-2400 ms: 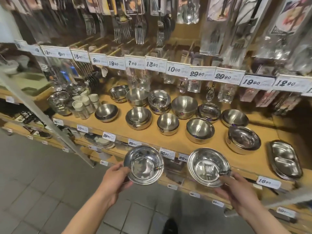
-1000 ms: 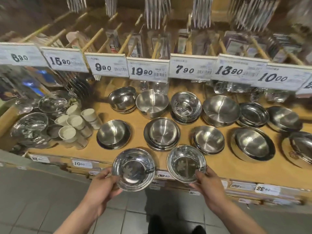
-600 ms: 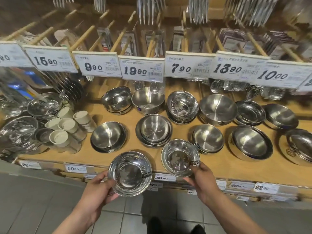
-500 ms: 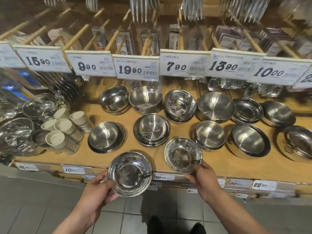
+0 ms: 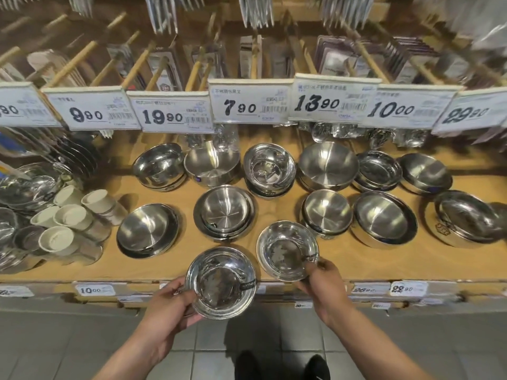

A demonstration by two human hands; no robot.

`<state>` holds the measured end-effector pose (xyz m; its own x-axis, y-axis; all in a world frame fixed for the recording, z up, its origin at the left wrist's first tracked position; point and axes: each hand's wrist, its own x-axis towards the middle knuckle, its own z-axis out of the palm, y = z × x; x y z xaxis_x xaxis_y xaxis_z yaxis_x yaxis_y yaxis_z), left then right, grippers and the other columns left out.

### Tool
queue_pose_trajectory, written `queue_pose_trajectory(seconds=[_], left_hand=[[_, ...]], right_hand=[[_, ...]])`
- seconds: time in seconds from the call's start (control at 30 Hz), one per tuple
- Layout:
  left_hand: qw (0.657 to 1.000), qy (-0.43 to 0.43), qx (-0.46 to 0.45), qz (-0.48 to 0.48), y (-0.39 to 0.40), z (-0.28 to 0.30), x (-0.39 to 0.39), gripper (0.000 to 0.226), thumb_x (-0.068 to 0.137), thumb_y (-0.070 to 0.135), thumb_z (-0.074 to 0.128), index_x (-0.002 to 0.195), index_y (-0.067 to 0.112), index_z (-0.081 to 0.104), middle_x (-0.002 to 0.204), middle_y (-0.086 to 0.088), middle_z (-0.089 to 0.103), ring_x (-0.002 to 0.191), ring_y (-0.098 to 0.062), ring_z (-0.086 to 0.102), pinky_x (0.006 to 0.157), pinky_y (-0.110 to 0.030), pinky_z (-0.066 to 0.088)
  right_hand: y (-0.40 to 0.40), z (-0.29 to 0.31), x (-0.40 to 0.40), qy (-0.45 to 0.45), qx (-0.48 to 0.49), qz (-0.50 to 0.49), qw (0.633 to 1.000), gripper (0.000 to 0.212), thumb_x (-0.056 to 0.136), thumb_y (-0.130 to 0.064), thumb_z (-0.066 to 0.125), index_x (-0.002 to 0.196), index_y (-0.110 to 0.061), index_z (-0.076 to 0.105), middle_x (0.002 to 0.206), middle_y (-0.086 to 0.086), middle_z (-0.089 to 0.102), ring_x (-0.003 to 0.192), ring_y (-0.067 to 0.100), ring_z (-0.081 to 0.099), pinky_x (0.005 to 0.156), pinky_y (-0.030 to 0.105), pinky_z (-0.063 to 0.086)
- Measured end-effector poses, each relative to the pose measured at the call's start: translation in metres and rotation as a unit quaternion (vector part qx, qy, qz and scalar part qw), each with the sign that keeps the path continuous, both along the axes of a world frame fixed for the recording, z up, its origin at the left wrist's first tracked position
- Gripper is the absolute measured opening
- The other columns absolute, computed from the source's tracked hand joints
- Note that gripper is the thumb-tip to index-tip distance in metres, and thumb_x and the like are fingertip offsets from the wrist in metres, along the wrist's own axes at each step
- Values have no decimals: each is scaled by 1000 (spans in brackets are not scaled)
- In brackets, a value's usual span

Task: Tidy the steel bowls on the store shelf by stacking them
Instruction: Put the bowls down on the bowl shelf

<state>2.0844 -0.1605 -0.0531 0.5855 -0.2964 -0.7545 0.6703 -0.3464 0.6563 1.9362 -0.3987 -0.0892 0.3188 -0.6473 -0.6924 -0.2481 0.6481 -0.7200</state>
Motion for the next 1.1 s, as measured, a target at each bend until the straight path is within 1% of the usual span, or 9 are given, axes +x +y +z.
queue_pose_trajectory(seconds=[0.1, 0.3, 0.43, 0.6, 0.67, 0.77, 0.87, 1.0, 1.1], left_hand=[[1000, -2, 3, -5, 0, 4, -1, 35, 88, -9, 57, 113, 12, 69, 98, -10, 79, 75, -18, 76, 58, -27, 60], [1000, -12, -1, -2, -5, 8, 2, 34, 88, -9, 60, 113, 12, 68, 97, -11, 79, 73, -18, 76, 58, -28, 60], [999, -8, -13, -30, -16, 8, -1, 32, 87, -4, 66, 116, 11, 66, 98, -12, 78, 82, -23, 74, 78, -41, 61], [997, -25, -25, -62, -43, 12, 5, 24, 90, 3, 69, 112, 8, 62, 93, -14, 78, 71, -22, 76, 56, -26, 59], [997, -26, -35, -67, -62, 13, 7, 19, 92, 4, 66, 110, 7, 62, 92, -15, 78, 71, -23, 76, 54, -24, 59], [996, -47, -33, -69, -91, 12, 7, 4, 93, 6, 65, 96, 7, 68, 83, -11, 78, 63, -17, 73, 50, -22, 57], [994, -74, -21, -75, -116, 6, 5, 5, 91, 6, 69, 87, 9, 68, 70, -2, 68, 53, -8, 61, 54, -23, 57], [990, -109, 22, -82, -132, -5, 1, 9, 91, 8, 71, 89, 16, 67, 80, -1, 67, 58, -9, 63, 71, -35, 62], [983, -159, 52, -77, -134, -10, -1, 14, 87, 15, 77, 81, 20, 66, 62, 9, 65, 46, -1, 59, 63, -25, 60]], right_hand=[[0, 1, 6, 25, -2, 17, 1000, 9, 99, -6, 57, 104, -14, 56, 93, 10, 69, 82, 21, 67, 67, 29, 60], [1, -3, -1, 25, 10, 84, 996, 11, 100, -5, 56, 110, -3, 58, 92, 15, 66, 75, 19, 68, 56, 22, 57], [-4, 0, -15, 44, -5, 109, 993, 16, 100, -15, 57, 109, -4, 65, 87, 8, 68, 73, 16, 66, 55, 23, 54], [-19, 13, -29, 26, -15, 81, 996, 19, 101, -26, 58, 110, -12, 68, 93, 14, 73, 74, 15, 67, 58, 24, 56], [-24, 20, -30, 10, -31, 89, 996, 18, 103, -26, 56, 110, -18, 69, 101, 8, 76, 85, 15, 70, 62, 25, 59], [-31, 26, -25, -20, -54, 116, 992, 12, 99, -24, 61, 104, -24, 73, 98, -1, 76, 84, 7, 74, 65, 22, 59], [-35, 23, -18, -34, -66, 127, 989, 14, 94, -19, 70, 108, -18, 69, 107, 3, 71, 87, 9, 74, 67, 20, 59], [-35, 9, -11, -25, -77, 109, 991, 25, 89, -10, 76, 111, -14, 65, 106, 6, 65, 92, 15, 69, 68, 20, 59], [-35, 0, -6, -14, -88, 113, 990, 21, 89, -2, 73, 105, -14, 66, 106, 11, 66, 90, 17, 69, 65, 18, 58]])
